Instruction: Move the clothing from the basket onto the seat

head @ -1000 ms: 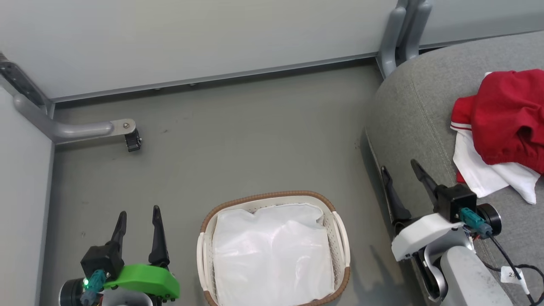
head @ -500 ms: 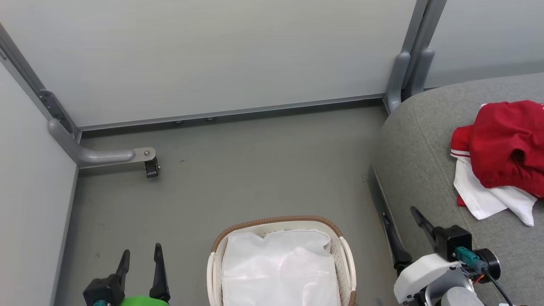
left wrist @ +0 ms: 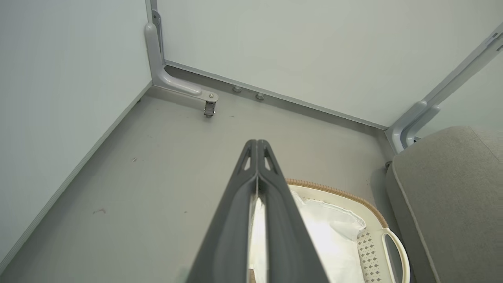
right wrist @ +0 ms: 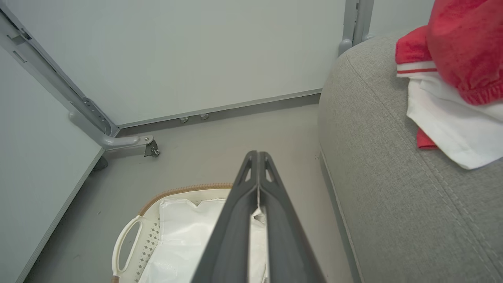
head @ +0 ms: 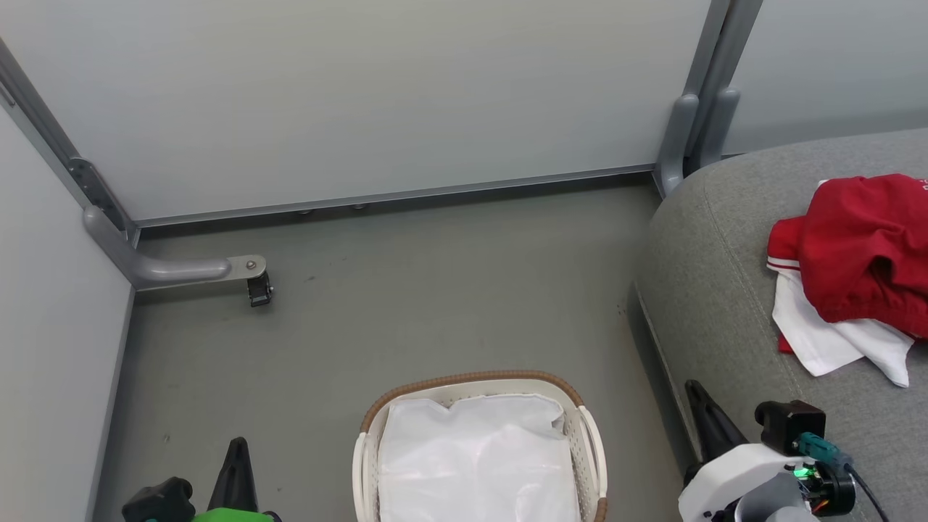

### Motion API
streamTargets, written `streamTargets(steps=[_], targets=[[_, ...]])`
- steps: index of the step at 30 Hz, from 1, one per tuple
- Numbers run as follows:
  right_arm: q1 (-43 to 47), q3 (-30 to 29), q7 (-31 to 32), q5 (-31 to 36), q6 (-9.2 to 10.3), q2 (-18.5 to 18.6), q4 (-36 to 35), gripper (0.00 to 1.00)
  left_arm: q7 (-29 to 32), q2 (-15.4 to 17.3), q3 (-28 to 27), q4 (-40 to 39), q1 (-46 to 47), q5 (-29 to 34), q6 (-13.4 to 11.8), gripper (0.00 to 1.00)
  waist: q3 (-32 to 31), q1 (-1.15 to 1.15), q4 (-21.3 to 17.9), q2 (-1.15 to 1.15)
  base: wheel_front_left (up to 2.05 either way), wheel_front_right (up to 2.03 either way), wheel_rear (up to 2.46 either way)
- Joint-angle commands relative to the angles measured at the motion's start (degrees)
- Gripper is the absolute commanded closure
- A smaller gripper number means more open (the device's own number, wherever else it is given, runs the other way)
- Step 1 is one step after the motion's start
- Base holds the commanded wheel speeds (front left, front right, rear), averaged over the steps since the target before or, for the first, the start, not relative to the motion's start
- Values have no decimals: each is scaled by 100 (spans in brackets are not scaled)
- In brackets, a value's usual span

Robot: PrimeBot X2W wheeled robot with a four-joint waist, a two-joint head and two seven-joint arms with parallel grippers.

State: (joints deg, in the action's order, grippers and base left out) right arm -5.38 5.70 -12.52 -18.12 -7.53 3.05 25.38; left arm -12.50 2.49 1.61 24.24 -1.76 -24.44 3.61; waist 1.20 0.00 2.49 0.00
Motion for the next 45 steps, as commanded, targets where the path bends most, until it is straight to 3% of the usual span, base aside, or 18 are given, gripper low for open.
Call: streamTargets(steps=[1,27,45], targets=[[-89,-70,66,-288,1,22,-139,100,56,16,-58,-132,133,-259,49,100,-1,0,-4,0,0,0,0],[-94,-450,670,-2656,2,12,-489,100,658,28,-301,-448,371,-2430,164,100,-24,0,-59,0,0,0,0],[-103,-663,1007,-3939,3,7,-671,100,997,35,-445,-608,503,-3606,230,100,-39,0,-97,0,0,0,0]])
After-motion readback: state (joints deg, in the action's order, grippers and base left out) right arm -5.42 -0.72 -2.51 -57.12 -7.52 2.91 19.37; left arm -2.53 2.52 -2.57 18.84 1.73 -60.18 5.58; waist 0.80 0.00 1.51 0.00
